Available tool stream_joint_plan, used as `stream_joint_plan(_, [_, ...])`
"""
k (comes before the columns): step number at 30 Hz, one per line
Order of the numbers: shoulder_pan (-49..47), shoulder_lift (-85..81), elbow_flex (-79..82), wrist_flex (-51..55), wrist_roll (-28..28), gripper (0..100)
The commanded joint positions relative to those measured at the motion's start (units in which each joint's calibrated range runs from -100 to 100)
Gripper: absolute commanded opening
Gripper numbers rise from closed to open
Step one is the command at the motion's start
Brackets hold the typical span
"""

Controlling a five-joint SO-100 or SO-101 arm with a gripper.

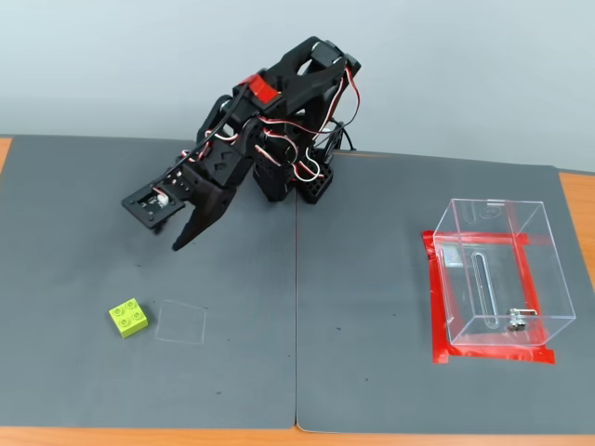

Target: Pick the green lego block and place it into the transparent box

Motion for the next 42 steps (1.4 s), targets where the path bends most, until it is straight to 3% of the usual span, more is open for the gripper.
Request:
stream_joint_plan(1, [-0.23,2.34,-3.01,-4.91,0.19,27])
stream_joint_plan(12, [-3.88,14.97,-8.62,-15.59,1.24,29])
stream_joint_plan(28, [-3.88,33.37,-21.46,-15.07,3.06,29])
stream_joint_plan(33, [-3.74,36.76,-22.82,-15.16,3.06,40])
stream_joint_plan(42, [-1.2,42.87,-27.16,-15.85,-1.21,41])
